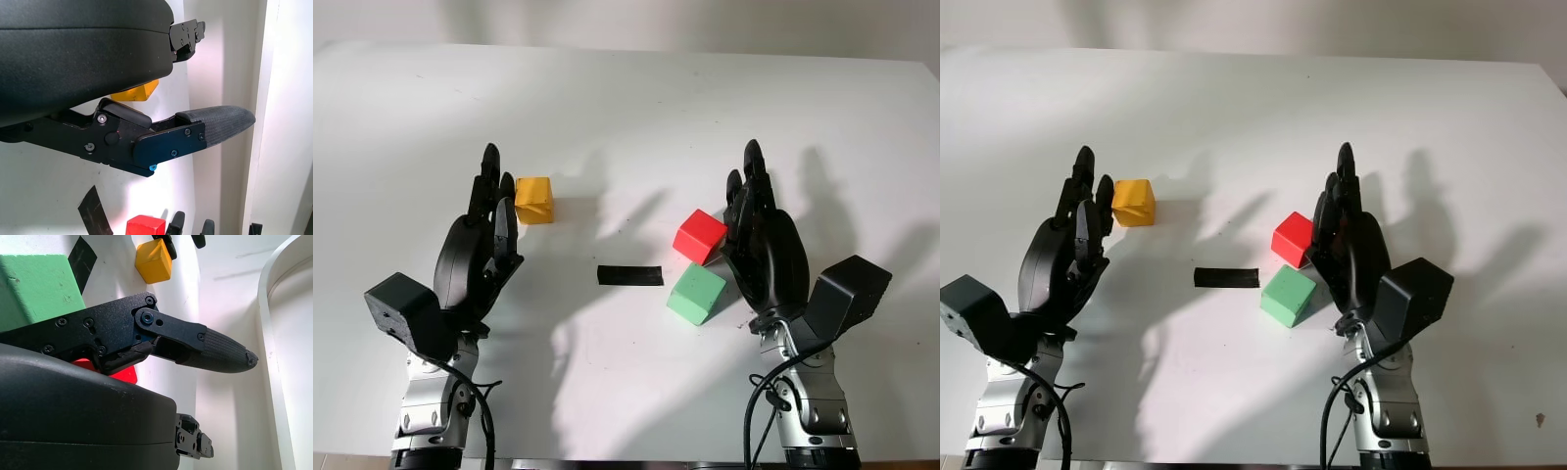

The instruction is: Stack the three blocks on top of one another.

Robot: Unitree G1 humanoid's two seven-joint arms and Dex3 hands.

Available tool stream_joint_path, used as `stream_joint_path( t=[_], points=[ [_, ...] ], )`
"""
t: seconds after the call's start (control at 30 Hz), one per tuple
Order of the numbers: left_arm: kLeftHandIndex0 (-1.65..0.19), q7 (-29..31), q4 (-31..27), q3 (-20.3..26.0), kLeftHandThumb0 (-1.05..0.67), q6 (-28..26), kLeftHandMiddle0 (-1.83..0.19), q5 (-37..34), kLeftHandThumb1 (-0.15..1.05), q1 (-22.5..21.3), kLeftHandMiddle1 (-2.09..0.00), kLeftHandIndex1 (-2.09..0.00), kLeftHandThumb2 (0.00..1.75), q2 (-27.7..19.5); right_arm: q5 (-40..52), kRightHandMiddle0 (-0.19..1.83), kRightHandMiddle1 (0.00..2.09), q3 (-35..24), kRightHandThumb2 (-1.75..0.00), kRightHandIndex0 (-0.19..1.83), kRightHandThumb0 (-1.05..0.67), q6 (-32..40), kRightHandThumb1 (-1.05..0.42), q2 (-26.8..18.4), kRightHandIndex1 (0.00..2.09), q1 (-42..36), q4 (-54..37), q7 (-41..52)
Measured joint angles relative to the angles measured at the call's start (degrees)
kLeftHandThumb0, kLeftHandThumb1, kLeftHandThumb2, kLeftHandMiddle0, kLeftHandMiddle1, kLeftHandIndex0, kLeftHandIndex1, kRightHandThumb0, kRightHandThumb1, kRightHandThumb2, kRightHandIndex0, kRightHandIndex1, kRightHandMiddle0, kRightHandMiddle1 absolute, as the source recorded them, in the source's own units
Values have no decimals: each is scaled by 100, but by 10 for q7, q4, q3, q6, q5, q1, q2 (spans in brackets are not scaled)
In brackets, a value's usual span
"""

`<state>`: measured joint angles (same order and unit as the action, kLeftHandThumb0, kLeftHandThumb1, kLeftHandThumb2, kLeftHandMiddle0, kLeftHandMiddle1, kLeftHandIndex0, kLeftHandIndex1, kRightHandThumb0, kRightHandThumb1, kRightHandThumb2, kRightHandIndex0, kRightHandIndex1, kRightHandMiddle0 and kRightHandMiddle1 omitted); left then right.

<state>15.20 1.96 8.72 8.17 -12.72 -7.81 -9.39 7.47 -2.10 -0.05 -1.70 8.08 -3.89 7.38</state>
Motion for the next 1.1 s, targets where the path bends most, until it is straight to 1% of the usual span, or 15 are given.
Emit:
stream_joint_path(
  t=[0.27,0.33,0.4,0.47,0.5,0.53,0.6,0.63,0.7,0.77,0.83,0.9,0.97,1.03,1.1],
  points=[
    [19,3,-1,1,-79,-1,19,-3,105,4,0,0,66,0,-2,-19,0,4,-76,-19,-75,8,-105,1,0,-1,-2,-4],
    [19,2,-1,1,-80,-2,19,-3,105,3,0,0,66,0,-2,-19,0,2,-73,-19,-74,11,-105,-4,0,0,-2,2],
    [19,2,1,1,-80,-2,19,-3,105,2,0,0,66,0,-5,-19,0,-2,-66,-19,-75,14,-105,-24,0,6,-2,15],
    [19,2,3,1,-80,0,19,-2,105,1,0,0,68,0,-16,-17,3,-13,-49,-19,-76,14,-105,-62,0,27,2,35],
    [19,2,4,1,-80,1,19,-1,105,1,0,0,68,0,-19,-15,4,-23,-40,-19,-76,14,-105,-91,0,44,5,50],
    [19,0,4,1,-81,2,19,0,105,1,0,0,68,0,-19,-12,6,-37,-26,-19,-75,14,-104,-120,0,66,7,65],
    [19,-3,4,1,-81,4,19,2,105,1,0,0,68,0,-20,-7,8,-59,-13,-18,-72,13,-102,-186,1,119,19,107],
    [19,-4,4,1,-80,4,19,3,105,1,0,0,68,0,-27,-1,11,-65,-7,-13,-70,11,-98,-220,4,148,29,127],
    [19,-5,4,0,-80,5,19,4,105,0,0,0,69,0,-53,6,14,-65,-4,-8,-69,-2,-91,-286,6,203,59,168],
    [19,-6,4,0,-79,7,19,5,105,0,0,0,69,0,-90,15,17,-53,-3,-1,-70,-17,-84,-344,9,252,90,201],
    [19,-5,4,0,-79,8,19,5,105,0,0,0,69,0,-130,20,18,-30,-3,2,-70,-33,-79,-390,10,295,123,233],
    [19,-4,4,1,-79,9,19,4,105,0,0,0,68,0,-172,27,19,-3,-3,6,-72,-61,-75,-422,10,331,152,254],
    [19,-3,4,0,-79,9,19,3,105,0,0,0,68,0,-200,32,19,21,-3,9,-66,-102,-71,-441,10,365,178,271],
    [19,-2,4,0,-79,10,19,3,105,0,0,0,68,1,-226,33,17,46,-4,8,-64,-147,-70,-456,9,398,205,291],
    [19,-3,4,0,-80,10,19,3,105,0,0,0,68,1,-253,31,14,69,-6,6,-64,-190,-72,-468,7,425,228,306]
  ],
)
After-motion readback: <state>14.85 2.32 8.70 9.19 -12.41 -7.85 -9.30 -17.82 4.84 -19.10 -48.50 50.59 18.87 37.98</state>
